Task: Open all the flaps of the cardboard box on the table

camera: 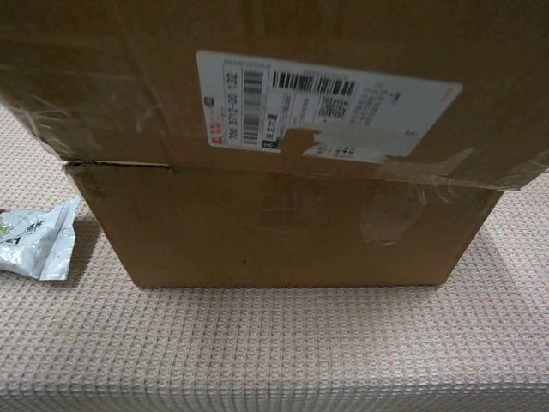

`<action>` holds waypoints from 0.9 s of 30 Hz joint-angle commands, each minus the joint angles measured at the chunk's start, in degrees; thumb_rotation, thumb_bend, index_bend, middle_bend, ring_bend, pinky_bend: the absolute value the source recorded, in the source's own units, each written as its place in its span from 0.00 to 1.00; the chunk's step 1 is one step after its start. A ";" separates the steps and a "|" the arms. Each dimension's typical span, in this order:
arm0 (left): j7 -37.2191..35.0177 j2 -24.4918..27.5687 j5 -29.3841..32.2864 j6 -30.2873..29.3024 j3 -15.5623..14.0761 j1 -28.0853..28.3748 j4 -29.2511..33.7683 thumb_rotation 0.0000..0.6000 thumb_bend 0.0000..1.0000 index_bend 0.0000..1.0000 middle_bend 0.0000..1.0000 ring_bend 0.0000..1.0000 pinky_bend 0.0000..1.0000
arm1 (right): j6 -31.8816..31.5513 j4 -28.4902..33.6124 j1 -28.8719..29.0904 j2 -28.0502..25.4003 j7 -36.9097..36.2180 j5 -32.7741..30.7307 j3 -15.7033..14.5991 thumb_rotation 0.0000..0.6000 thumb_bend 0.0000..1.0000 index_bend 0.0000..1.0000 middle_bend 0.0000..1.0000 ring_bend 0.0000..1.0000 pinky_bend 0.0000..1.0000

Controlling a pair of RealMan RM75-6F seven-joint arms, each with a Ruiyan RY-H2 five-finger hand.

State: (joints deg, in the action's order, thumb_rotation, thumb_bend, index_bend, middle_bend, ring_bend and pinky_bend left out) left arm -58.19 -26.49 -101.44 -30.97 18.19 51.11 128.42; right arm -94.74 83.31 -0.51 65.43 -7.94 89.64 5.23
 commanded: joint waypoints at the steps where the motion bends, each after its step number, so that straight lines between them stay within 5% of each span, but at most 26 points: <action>1: -10.38 3.53 -9.38 -2.95 -4.06 1.68 -1.62 0.13 0.47 0.12 0.63 0.47 0.46 | -0.31 0.11 0.04 0.01 0.12 0.26 0.05 1.00 0.19 0.00 0.00 0.00 0.00; 6: -10.27 5.01 -10.19 -8.00 -5.47 0.66 -6.13 0.10 0.45 0.12 0.51 0.44 0.44 | -0.96 1.65 0.71 -0.62 1.47 2.01 0.19 1.00 0.19 0.00 0.00 0.00 0.00; 11: 13.33 1.91 6.09 -18.94 -3.87 -8.25 -8.47 0.14 0.35 0.12 0.30 0.27 0.35 | -0.45 7.25 3.17 -2.47 5.51 6.07 0.56 1.00 0.19 0.00 0.00 0.00 0.00; 13: 24.65 -1.02 12.67 -24.74 -4.08 -12.12 -8.27 0.26 0.29 0.12 0.29 0.25 0.33 | 1.35 10.45 4.53 -3.54 6.86 7.50 0.31 1.00 0.19 0.00 0.00 0.00 0.00; 16: 42.02 -6.07 19.77 -32.61 -5.86 -17.40 -8.32 0.62 0.13 0.13 0.26 0.22 0.30 | 6.42 16.49 7.65 -5.59 5.09 9.83 -0.79 1.00 0.18 0.00 0.00 0.00 0.00; 19: 53.48 -11.98 21.73 -39.32 -8.56 -22.11 -10.58 0.65 0.09 0.13 0.24 0.19 0.28 | 10.50 20.61 10.90 -6.13 5.80 10.71 -0.19 1.00 0.12 0.00 0.00 0.00 0.00; 27: 52.55 -22.91 20.22 -46.39 -14.43 -30.98 -22.46 0.56 0.09 0.12 0.22 0.18 0.26 | 21.53 27.94 18.94 -1.89 11.91 8.97 1.80 1.00 0.00 0.00 0.00 0.00 0.00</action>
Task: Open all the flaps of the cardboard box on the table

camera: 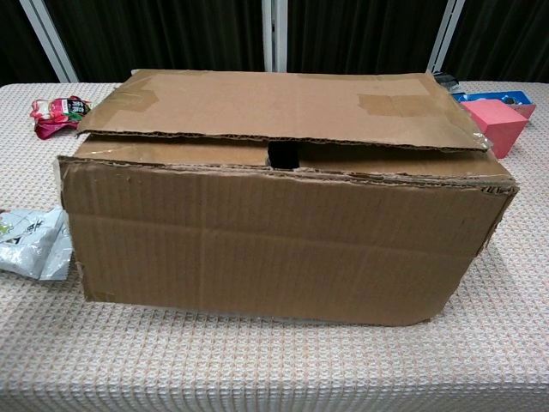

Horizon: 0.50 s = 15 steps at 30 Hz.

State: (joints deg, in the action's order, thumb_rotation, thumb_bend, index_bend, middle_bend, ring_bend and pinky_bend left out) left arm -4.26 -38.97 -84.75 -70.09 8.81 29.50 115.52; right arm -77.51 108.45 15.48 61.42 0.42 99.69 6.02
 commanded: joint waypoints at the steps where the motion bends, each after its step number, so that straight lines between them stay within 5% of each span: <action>1: -1.60 -11.33 3.21 -7.84 -5.39 -10.00 -10.91 0.56 0.09 0.12 0.22 0.18 0.26 | 5.34 3.25 3.68 2.82 4.63 -1.58 1.23 1.00 0.00 0.00 0.00 0.00 0.00; 15: -7.85 -17.95 0.79 -11.62 -6.14 -14.43 -20.91 0.56 0.11 0.12 0.22 0.18 0.25 | 15.33 4.92 12.73 12.72 18.00 -12.88 5.30 1.00 0.00 0.00 0.00 0.00 0.00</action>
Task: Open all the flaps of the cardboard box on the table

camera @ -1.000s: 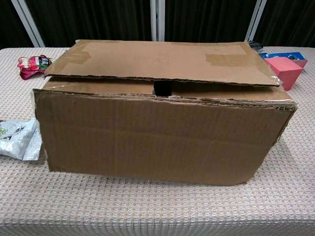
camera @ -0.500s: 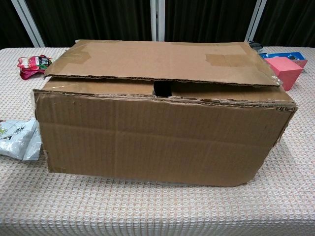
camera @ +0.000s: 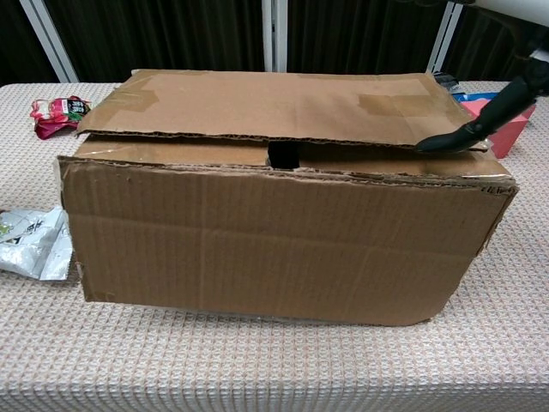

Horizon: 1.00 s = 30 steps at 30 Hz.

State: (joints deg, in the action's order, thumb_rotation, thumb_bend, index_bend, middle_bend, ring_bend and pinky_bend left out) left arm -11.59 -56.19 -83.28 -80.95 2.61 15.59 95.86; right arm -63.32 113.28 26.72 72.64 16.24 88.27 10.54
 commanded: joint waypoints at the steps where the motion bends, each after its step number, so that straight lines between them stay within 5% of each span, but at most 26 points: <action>1: -0.70 -0.93 -0.88 -0.98 0.12 -0.65 -1.63 0.56 0.12 0.12 0.22 0.18 0.25 | 1.23 0.01 1.74 1.85 2.76 -1.86 0.80 1.00 0.00 0.00 0.00 0.00 0.00; 17: -2.67 -2.20 -1.71 -0.15 0.79 -1.21 -4.56 0.55 0.12 0.12 0.22 0.18 0.25 | 0.27 -2.54 4.31 5.56 5.81 -5.30 0.55 1.00 0.01 0.00 0.00 0.00 0.00; 30: -3.47 -1.73 -2.12 0.15 1.24 -1.58 -4.91 0.56 0.12 0.12 0.22 0.18 0.25 | -4.27 -2.61 6.80 3.13 4.47 -4.17 6.54 1.00 0.14 0.00 0.00 0.00 0.00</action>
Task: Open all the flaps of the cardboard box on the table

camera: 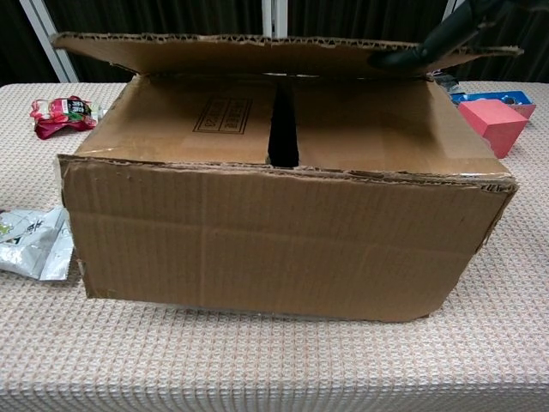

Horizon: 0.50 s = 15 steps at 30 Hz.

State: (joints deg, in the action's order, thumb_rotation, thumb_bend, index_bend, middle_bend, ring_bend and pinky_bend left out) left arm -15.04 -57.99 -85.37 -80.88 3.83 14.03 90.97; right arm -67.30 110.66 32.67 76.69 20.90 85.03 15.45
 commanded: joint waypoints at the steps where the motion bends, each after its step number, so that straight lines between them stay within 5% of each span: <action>1: -0.06 0.13 -0.03 0.19 0.01 -0.02 0.01 0.56 0.12 0.12 0.22 0.18 0.25 | -0.15 -0.27 1.29 -1.13 0.05 -1.64 2.38 1.00 0.14 0.00 0.00 0.00 0.00; 9: -0.42 0.47 -0.10 0.45 0.24 -0.15 0.13 0.56 0.12 0.12 0.22 0.18 0.25 | 5.85 -5.40 8.50 -1.88 3.16 -14.93 9.87 1.00 0.14 0.00 0.00 0.00 0.00; 15: -0.65 0.48 -0.15 0.59 0.23 -0.36 0.07 0.56 0.12 0.12 0.22 0.18 0.25 | 6.50 -13.60 14.85 2.45 5.45 -23.14 13.52 1.00 0.15 0.00 0.00 0.00 0.00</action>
State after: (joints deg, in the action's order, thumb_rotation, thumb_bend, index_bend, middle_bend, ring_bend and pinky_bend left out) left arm -15.69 -57.51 -85.52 -80.30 4.06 13.67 91.05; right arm -60.75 100.66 44.51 76.66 24.61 64.89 26.82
